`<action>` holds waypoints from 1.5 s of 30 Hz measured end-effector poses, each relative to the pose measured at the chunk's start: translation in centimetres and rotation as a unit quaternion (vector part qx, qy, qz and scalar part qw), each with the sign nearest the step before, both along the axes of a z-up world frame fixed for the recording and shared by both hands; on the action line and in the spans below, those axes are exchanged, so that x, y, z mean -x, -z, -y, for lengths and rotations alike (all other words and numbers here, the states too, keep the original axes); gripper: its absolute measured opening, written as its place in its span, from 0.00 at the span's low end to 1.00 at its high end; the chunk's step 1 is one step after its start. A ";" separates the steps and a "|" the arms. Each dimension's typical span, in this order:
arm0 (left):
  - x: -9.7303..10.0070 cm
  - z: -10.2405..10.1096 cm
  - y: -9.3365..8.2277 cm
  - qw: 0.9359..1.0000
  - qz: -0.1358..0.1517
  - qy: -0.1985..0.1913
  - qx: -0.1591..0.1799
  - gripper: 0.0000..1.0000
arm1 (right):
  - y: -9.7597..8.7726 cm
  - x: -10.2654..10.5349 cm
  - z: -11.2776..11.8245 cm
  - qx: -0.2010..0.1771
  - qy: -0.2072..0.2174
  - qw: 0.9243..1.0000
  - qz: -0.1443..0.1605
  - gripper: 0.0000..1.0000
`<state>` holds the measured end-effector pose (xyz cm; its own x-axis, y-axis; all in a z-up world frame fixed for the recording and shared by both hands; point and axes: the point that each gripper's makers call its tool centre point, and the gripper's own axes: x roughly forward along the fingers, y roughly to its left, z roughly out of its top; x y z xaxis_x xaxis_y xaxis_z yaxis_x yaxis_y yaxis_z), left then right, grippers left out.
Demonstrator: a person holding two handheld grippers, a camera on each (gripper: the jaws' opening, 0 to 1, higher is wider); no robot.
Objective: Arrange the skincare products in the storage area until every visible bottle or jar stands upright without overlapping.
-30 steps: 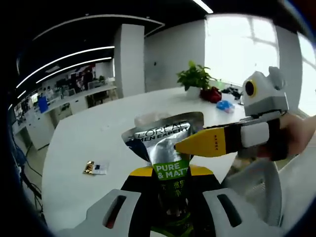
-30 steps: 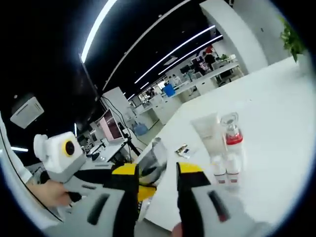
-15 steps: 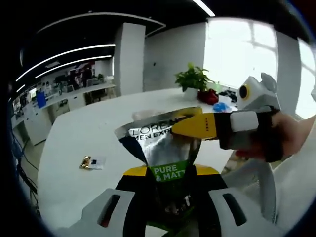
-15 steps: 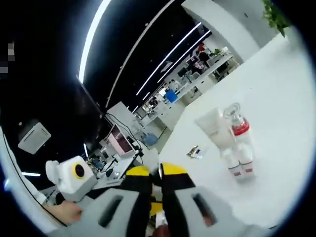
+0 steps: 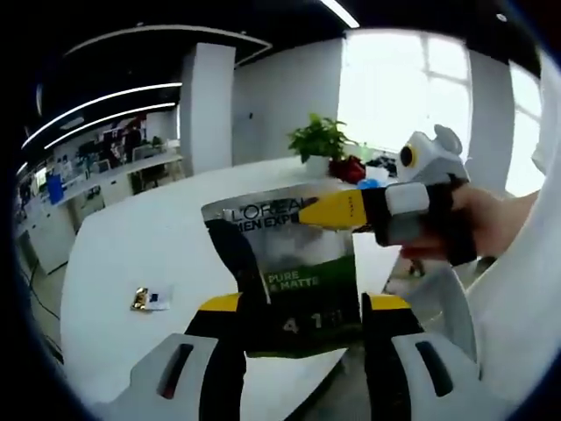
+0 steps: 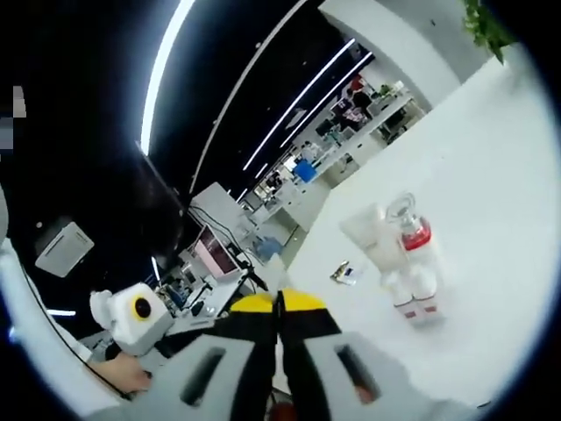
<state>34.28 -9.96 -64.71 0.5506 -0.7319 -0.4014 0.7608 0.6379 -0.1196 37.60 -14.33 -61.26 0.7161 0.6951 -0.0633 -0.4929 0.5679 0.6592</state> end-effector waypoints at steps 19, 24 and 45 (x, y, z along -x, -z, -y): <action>0.3 0.1 -3.7 0.980 -0.080 0.103 0.151 0.37 | -7.1 3.2 -1.8 -0.079 -0.158 0.983 0.057 0.01; 1.4 0.0 -4.0 0.974 -0.095 0.127 0.161 0.13 | -6.8 1.7 -0.2 -0.074 -0.128 0.987 0.056 0.01; 2.0 -0.9 -10.8 0.913 -0.130 0.130 0.365 0.00 | -6.1 3.6 -2.5 -0.127 -0.160 0.977 0.068 0.14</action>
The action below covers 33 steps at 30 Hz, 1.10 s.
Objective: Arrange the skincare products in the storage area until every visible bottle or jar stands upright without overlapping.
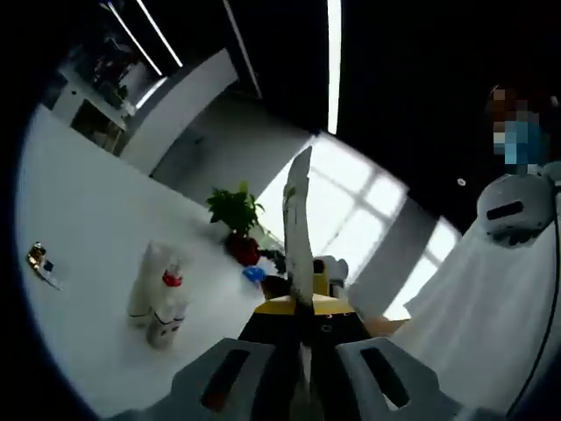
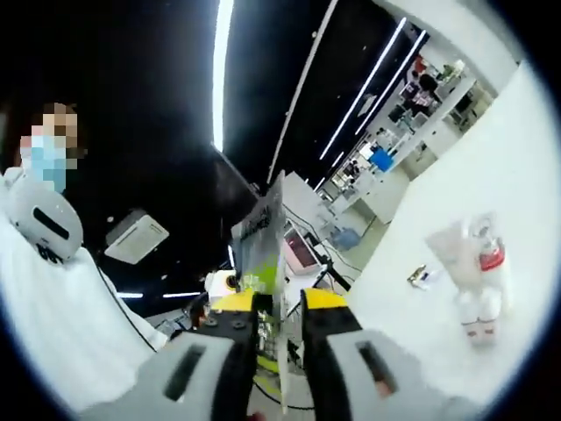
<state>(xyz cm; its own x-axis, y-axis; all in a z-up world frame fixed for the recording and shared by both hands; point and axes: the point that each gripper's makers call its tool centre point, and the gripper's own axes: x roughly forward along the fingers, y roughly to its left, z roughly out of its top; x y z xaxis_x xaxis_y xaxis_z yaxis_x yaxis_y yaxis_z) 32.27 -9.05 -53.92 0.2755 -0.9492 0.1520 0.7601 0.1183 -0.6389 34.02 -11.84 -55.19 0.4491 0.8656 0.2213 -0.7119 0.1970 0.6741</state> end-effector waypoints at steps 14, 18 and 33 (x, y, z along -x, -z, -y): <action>-2.3 -1.1 0.2 0.998 -0.030 -0.053 0.031 0.01 | -1.2 -0.6 0.3 -0.127 0.034 0.989 -0.068 0.01; -2.0 -0.9 1.0 0.997 -0.048 -0.050 0.037 0.04 | -0.9 -0.9 0.7 -0.166 0.053 0.979 -0.103 0.01; -0.2 -0.8 3.5 0.991 -0.110 -0.060 0.044 0.00 | 2.6 -2.2 0.1 -0.087 0.107 0.982 -0.128 0.01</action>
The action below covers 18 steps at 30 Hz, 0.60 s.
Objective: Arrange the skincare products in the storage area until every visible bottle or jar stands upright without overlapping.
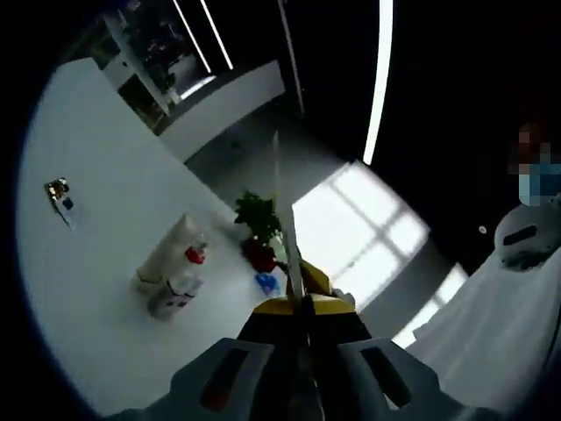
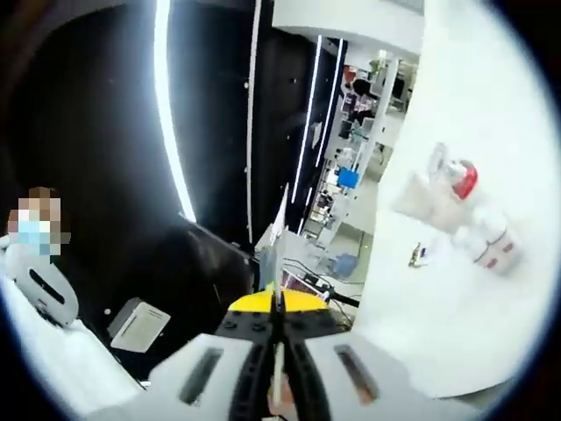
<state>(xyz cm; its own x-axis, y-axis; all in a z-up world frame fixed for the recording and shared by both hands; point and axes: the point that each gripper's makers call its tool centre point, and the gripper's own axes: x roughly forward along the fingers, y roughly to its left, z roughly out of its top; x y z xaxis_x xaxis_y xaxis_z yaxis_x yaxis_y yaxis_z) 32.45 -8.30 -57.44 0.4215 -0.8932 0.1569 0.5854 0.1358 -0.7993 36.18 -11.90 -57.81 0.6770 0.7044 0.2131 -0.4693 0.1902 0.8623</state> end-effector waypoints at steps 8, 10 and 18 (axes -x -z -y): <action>-0.3 -0.9 1.2 1.000 -0.022 -0.021 -0.004 0.00 | 1.4 0.1 -0.9 0.115 -0.013 0.992 0.053 0.12; -0.3 -1.1 1.5 0.999 -0.027 -0.024 -0.006 0.00 | 1.7 0.4 -1.2 0.138 -0.021 0.988 0.066 0.17; -1.2 -2.1 3.3 0.997 -0.052 -0.049 -0.022 0.00 | 3.0 0.7 -2.0 0.176 -0.045 0.981 0.066 0.40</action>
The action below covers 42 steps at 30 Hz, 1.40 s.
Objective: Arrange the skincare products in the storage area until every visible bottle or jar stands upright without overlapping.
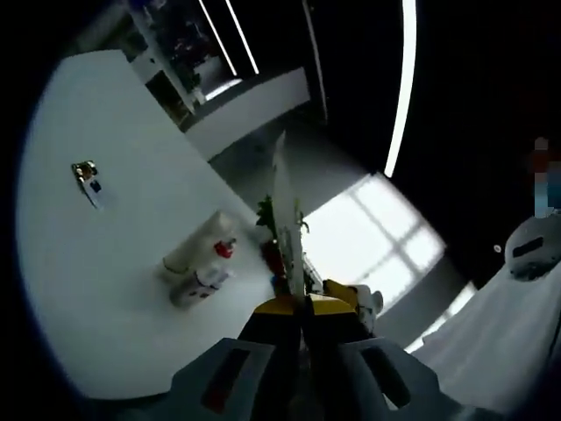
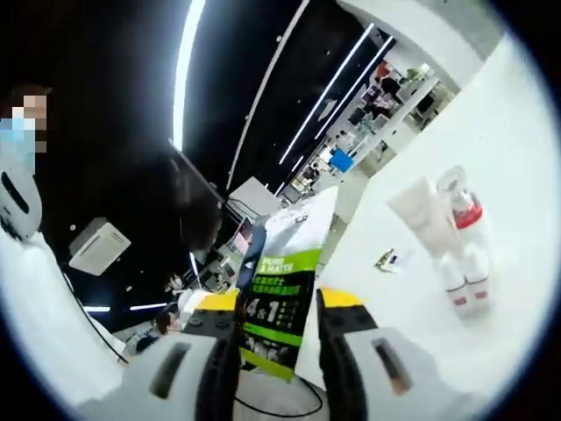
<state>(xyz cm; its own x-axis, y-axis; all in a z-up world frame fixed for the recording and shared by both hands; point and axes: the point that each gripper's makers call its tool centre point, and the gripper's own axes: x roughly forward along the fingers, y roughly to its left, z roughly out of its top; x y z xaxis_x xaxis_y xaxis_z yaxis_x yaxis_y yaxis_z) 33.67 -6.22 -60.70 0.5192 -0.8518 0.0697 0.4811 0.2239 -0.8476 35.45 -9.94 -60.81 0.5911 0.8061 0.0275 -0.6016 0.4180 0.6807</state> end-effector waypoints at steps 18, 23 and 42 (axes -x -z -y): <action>-2.2 -1.1 5.1 0.996 -0.071 -0.031 -0.043 0.00 | 3.4 -0.5 1.7 0.094 0.004 0.996 0.000 0.66; -2.8 -1.1 6.6 0.994 -0.086 -0.032 -0.061 0.00 | 3.9 -0.6 2.4 0.110 0.010 0.994 0.002 0.68; -5.0 -0.4 12.7 0.982 -0.144 -0.024 -0.118 0.00 | 6.6 -1.4 5.9 0.185 0.041 0.982 -0.001 0.87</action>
